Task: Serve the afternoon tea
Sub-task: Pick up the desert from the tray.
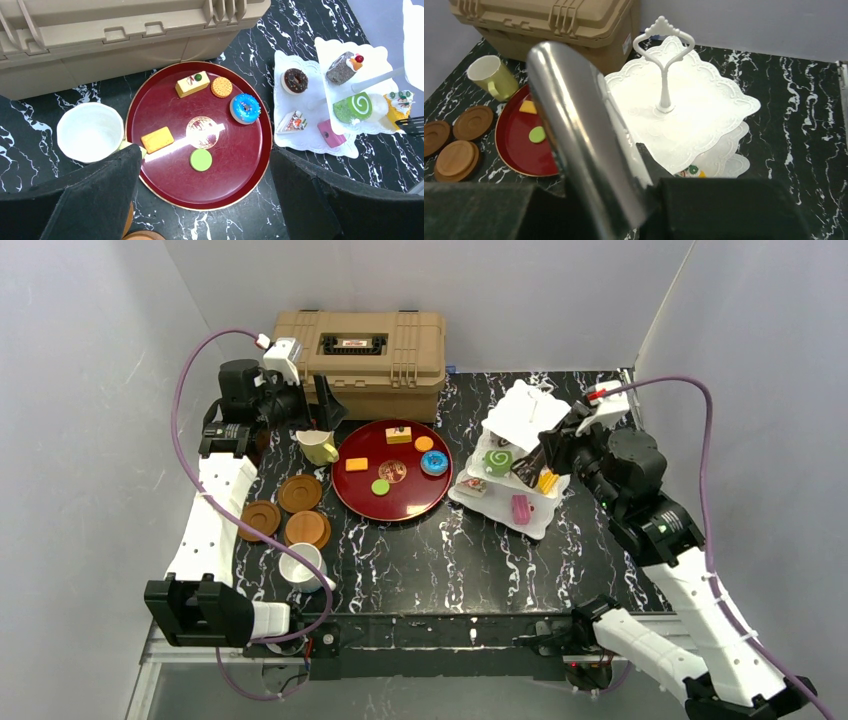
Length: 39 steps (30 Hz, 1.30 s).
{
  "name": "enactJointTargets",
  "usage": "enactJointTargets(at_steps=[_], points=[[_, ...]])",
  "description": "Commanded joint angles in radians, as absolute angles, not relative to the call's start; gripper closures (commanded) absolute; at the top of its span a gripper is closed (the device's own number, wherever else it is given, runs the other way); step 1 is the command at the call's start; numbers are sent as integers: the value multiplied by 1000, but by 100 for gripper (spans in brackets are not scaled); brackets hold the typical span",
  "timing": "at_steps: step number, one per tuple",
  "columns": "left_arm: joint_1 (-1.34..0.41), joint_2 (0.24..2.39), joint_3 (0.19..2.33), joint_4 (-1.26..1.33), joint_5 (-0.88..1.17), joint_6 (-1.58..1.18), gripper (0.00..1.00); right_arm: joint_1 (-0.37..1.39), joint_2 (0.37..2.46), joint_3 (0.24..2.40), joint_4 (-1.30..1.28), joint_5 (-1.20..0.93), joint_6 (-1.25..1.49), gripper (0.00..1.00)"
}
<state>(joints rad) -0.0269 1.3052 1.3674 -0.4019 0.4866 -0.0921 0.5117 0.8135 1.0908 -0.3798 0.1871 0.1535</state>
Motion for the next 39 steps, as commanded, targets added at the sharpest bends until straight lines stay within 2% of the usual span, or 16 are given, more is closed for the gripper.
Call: enactJointTargets(at_steps=[1,7,13,16,21,24,29,39], points=[[-20,1273,1368,-423,510,-71,2,512,710,1087,-367,294,152,79],[-20,1286,1382,-426,523,-83,2,513,620,1035,-401,209,172,77],[-20,1286,1389,-447,519,-84,2,512,678,1071,-374,-110,162,79],[-20,1286,1386,-451,509,-83,2,512,727,1067,-290,-213,193,79],[-20,1299,1383,-469,486,-81,2,517,823,1014,-52,-243,287,79],[-20,1307,1381,-467,480,-81,2,595,924,1008,62,-178,279,80],[-20,1318,1394,-466,472,-86,2,841,1168,1142,101,102,124,80],[-17,1361,1410,-464,420,-83,2,872,1660,1459,244,308,62,69]])
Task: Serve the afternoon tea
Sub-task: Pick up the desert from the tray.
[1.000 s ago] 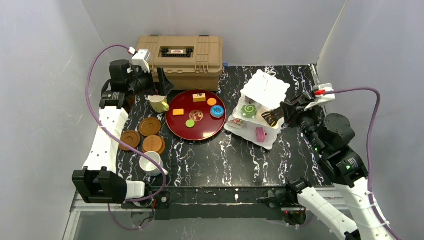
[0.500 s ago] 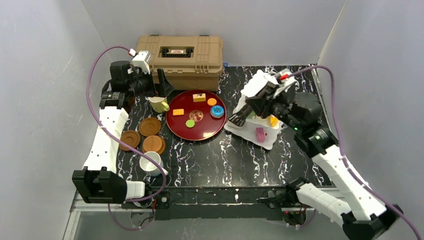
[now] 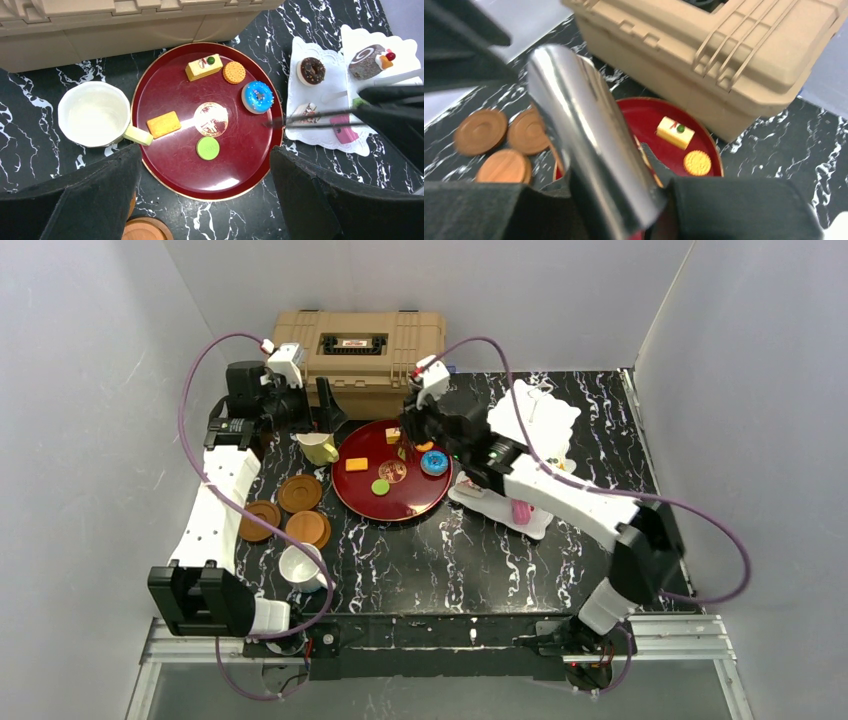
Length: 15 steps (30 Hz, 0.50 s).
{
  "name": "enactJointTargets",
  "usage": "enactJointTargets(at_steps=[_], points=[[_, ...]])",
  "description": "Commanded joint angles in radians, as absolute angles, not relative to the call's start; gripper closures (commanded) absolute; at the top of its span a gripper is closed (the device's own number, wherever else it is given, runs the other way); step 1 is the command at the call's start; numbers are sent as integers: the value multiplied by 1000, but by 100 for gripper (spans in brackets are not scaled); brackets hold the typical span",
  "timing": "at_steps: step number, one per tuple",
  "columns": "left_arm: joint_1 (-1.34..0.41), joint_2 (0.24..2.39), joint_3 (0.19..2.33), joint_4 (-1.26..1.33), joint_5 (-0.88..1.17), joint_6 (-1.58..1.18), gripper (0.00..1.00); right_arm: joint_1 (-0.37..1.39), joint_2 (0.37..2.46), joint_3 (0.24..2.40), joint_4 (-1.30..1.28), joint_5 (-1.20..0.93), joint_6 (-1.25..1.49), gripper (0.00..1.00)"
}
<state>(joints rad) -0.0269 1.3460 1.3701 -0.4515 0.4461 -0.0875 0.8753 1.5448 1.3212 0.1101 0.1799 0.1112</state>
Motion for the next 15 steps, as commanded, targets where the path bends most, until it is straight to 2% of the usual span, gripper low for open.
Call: enactJointTargets(at_steps=[1,7,15], points=[[-15,1370,1414,-462,414,-84,2,871,1719,1494,249,321,56,67],[-5,1402,1425,-447,424,-99,2,874,1882,1630,234,414,48,66],[-2,1392,1396,-435,435,-93,2,931,1834,1555,185,617,9,67]])
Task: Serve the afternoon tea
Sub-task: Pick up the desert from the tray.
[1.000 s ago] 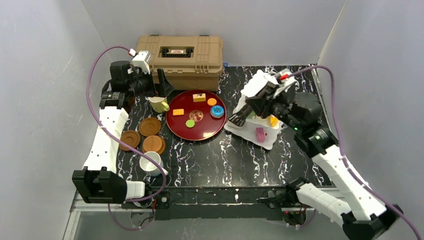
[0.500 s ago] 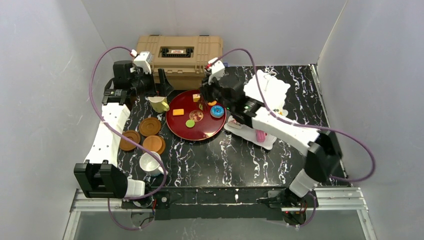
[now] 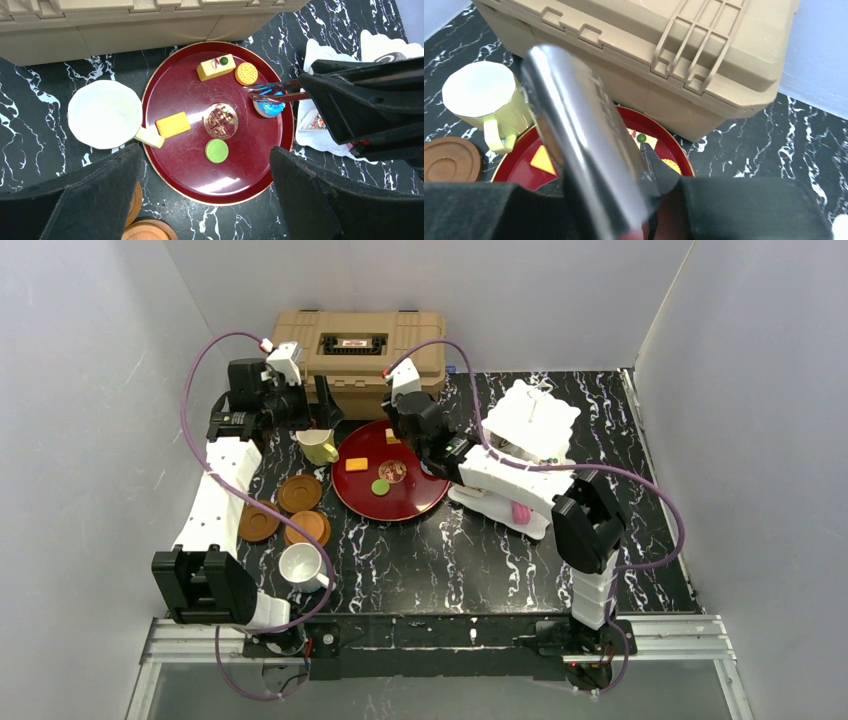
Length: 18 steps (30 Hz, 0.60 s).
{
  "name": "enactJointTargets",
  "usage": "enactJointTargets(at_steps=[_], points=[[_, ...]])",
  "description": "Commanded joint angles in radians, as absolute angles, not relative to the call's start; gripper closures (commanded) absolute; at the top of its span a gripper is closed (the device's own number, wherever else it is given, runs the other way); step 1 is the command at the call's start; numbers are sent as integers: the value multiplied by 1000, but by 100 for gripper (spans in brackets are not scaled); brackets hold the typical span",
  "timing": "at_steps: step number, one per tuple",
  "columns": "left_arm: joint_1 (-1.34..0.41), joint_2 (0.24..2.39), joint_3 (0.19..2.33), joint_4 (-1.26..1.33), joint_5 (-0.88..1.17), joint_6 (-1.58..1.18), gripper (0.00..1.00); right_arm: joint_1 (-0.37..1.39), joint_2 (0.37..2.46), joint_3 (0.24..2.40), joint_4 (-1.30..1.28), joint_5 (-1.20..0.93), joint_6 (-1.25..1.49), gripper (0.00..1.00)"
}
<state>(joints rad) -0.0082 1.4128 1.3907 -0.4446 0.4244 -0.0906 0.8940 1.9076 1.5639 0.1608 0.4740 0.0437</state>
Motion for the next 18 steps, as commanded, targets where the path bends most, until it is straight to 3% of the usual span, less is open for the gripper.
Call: enactJointTargets(at_steps=[1,18], points=[[-2,1388,1392,-433,438,-94,2,936,1824,1541,183,629,11,67],[-2,1363,1382,-420,454,-97,2,956,1795,1440,181,732,7,46]])
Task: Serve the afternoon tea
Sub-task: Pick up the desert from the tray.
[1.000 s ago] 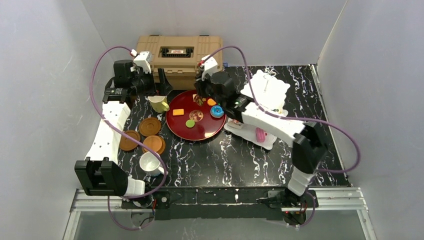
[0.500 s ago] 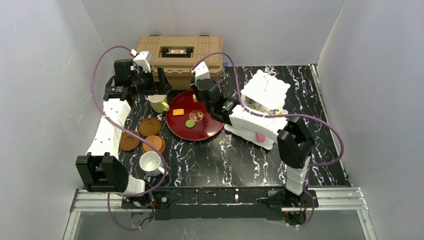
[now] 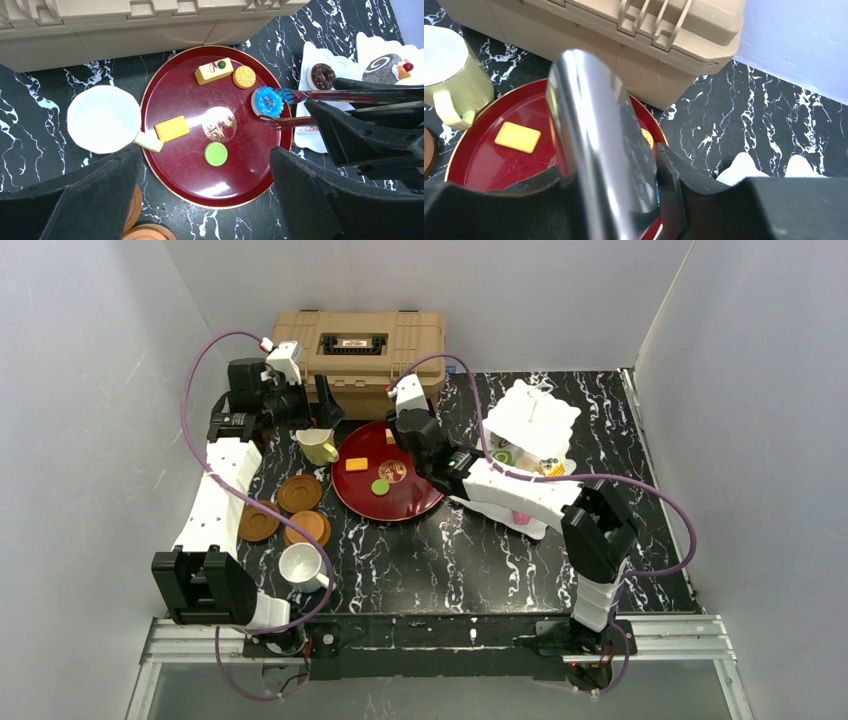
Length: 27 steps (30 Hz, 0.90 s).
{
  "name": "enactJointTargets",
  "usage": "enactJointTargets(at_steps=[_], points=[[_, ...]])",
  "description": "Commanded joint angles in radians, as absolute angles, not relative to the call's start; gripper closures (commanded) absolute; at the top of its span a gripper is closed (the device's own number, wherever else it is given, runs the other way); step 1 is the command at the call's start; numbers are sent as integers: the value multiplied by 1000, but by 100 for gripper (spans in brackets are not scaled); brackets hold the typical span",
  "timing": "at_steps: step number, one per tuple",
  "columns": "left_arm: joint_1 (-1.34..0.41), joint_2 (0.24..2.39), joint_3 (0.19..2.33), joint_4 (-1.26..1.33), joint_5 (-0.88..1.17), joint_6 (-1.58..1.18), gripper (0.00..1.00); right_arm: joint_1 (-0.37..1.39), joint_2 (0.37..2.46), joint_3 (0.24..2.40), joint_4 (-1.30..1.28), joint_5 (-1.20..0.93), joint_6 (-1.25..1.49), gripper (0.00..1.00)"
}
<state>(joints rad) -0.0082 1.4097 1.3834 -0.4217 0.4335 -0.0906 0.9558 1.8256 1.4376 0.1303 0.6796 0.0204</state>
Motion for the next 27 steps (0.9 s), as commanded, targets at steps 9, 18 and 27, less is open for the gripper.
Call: enactJointTargets(at_steps=[9,18,27], points=[[-2,1359,1387,-420,460,-94,2,936,1826,1426,193,715,39,42],[31,1359,1380,-418,464,-92,2,980,1808,1454,243,530,64,44],[35,1359,1384,-420,464,-91,2,1029,1870,1500,240,459,120,44]])
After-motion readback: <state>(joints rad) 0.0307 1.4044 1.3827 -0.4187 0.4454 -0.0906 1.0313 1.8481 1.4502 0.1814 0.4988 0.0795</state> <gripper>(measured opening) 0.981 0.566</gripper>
